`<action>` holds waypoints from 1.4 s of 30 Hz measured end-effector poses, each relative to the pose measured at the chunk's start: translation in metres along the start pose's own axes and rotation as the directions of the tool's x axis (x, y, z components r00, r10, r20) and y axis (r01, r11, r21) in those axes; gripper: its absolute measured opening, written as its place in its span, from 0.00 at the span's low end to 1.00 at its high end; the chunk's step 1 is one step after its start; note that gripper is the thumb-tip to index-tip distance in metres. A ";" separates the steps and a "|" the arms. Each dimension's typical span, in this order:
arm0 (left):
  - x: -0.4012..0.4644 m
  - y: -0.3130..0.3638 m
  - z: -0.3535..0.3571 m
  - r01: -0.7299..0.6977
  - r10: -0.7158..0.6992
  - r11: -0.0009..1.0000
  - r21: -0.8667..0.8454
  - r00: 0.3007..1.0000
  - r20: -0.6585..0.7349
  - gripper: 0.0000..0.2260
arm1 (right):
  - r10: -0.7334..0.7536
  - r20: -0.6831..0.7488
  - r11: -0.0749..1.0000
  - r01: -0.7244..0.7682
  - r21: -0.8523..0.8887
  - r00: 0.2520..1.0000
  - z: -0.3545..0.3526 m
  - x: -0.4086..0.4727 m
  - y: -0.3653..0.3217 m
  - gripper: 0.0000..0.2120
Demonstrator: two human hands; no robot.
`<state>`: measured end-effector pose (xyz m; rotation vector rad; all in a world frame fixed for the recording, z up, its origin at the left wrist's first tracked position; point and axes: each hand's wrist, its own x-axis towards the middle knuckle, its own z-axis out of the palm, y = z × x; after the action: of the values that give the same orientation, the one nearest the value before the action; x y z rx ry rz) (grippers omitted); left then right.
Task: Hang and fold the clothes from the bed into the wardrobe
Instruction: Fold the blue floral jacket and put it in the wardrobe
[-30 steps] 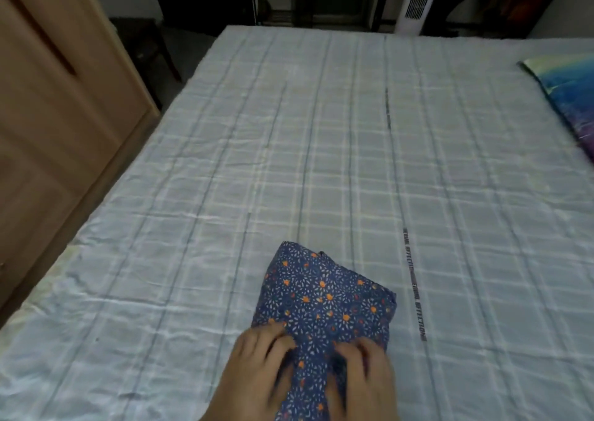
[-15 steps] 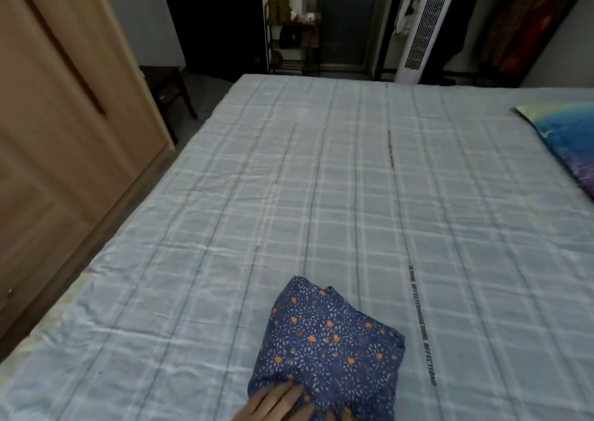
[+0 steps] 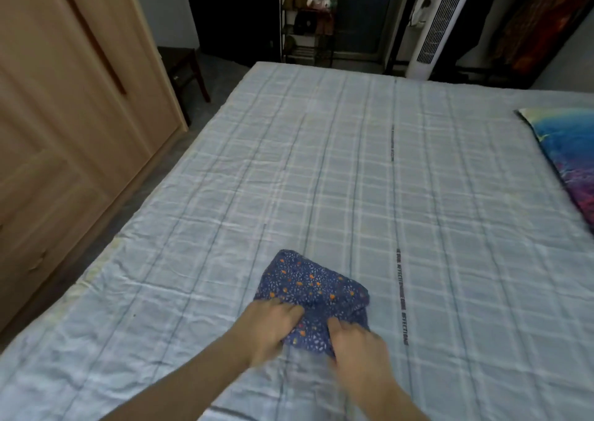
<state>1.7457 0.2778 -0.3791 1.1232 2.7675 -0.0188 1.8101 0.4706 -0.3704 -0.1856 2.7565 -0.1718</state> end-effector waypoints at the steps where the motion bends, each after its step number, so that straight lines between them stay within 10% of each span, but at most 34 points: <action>1: -0.002 -0.002 -0.019 0.005 -0.005 1.000 -0.004 1.000 -0.015 0.21 | -0.003 -0.057 1.000 0.003 -0.011 0.998 -0.018 0.001 0.001 0.28; 14: -0.085 -0.053 -0.236 0.293 -0.298 0.953 -0.083 0.953 -0.056 0.20 | -0.422 -0.234 0.902 0.380 -0.204 0.876 -0.233 -0.006 -0.067 0.19; 24: -0.310 -0.081 -0.303 0.565 -0.570 0.820 -0.090 0.821 -0.036 0.20 | -0.792 -0.176 0.610 0.765 -0.205 0.584 -0.289 -0.045 -0.250 0.18; 37: -0.738 -0.007 -0.304 0.911 -0.914 0.394 -0.122 0.402 0.046 0.17 | -0.999 -0.035 -0.027 0.977 -0.212 -0.035 -0.213 -0.231 -0.610 0.09; 42: -0.859 0.023 -0.310 0.966 -0.981 0.182 -0.182 0.192 0.040 0.17 | -0.996 -0.022 -0.085 0.994 -0.075 -0.087 -0.198 -0.300 -0.719 0.09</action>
<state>2.3259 -0.2783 0.0547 -0.9282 2.9001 0.1191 2.0900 -0.1721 0.0227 -2.3397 1.8942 -0.4989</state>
